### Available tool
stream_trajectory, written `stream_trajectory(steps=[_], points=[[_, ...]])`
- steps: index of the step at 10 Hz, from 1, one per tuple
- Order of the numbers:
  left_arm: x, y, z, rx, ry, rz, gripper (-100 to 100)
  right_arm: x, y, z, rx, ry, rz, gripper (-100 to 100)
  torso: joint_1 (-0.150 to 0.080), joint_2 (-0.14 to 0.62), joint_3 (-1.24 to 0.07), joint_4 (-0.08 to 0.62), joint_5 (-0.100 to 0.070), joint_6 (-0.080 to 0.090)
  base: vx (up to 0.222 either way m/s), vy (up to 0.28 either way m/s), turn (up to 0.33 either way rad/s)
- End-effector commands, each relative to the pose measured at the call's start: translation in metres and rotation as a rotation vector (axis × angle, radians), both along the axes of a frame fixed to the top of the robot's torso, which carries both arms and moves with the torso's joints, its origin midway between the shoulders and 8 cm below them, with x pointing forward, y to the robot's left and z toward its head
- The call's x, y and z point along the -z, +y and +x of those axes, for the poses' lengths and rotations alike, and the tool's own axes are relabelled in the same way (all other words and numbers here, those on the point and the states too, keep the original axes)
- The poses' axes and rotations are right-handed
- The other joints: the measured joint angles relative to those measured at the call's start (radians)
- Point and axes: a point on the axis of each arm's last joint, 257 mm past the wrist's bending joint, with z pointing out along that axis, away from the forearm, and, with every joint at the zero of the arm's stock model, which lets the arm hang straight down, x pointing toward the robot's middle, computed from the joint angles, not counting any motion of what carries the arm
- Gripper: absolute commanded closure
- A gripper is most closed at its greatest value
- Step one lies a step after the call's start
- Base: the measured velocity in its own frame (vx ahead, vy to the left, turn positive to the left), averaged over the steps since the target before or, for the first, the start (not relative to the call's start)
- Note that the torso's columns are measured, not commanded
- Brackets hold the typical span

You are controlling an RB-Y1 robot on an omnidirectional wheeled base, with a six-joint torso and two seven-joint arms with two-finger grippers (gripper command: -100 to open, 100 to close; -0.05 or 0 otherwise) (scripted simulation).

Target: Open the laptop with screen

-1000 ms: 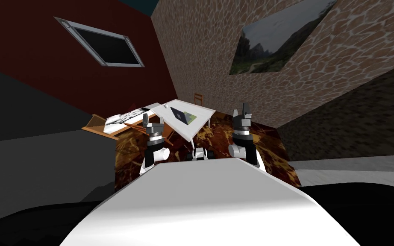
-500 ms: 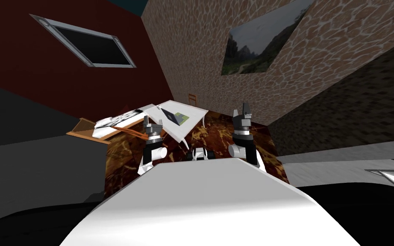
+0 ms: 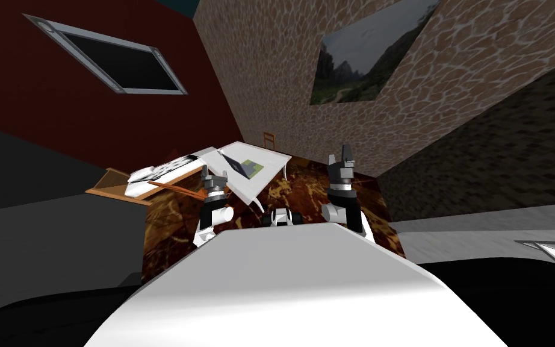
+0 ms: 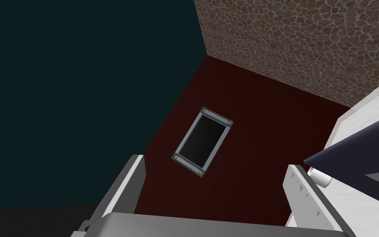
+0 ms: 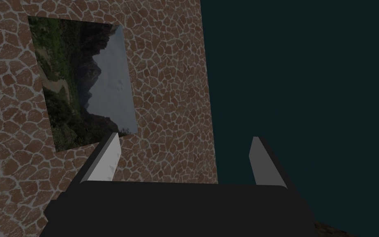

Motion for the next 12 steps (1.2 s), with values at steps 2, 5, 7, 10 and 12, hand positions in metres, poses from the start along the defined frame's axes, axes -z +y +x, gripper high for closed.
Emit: stream_trajectory(steps=[2,5,7,10,12], points=[[0.000,0.000,0.000,0.000,0.000,0.000,-100,0.000,0.000,0.000,0.000,0.000,0.000,0,-0.001,-0.002,-0.001,-0.001,0.000,0.000,-0.023,0.017,0.010],[0.000,0.000,0.000,0.000,0.000,0.000,-100,0.000,0.000,0.000,0.000,0.000,0.000,0,-0.003,-0.006,-0.004,-0.002,-0.001,0.000,0.017,-0.013,-0.004],[0.015,0.021,0.004,-0.003,0.037,-0.064,-100,0.000,0.000,0.000,0.000,0.000,0.000,0,-0.005,-0.009,-0.005,-0.002,-0.001,0.000,0.113,-0.094,0.092],[0.035,0.048,0.009,-0.009,0.081,-0.148,-100,0.000,0.000,0.000,0.000,0.000,0.000,0,-0.002,-0.007,-0.004,-0.002,-0.001,0.000,0.185,-0.125,0.076],[0.043,0.059,0.010,-0.013,0.098,-0.184,-100,0.000,0.000,0.000,0.000,0.000,0.000,0,-0.001,-0.003,-0.002,-0.001,0.000,0.000,0.141,-0.105,0.075]])
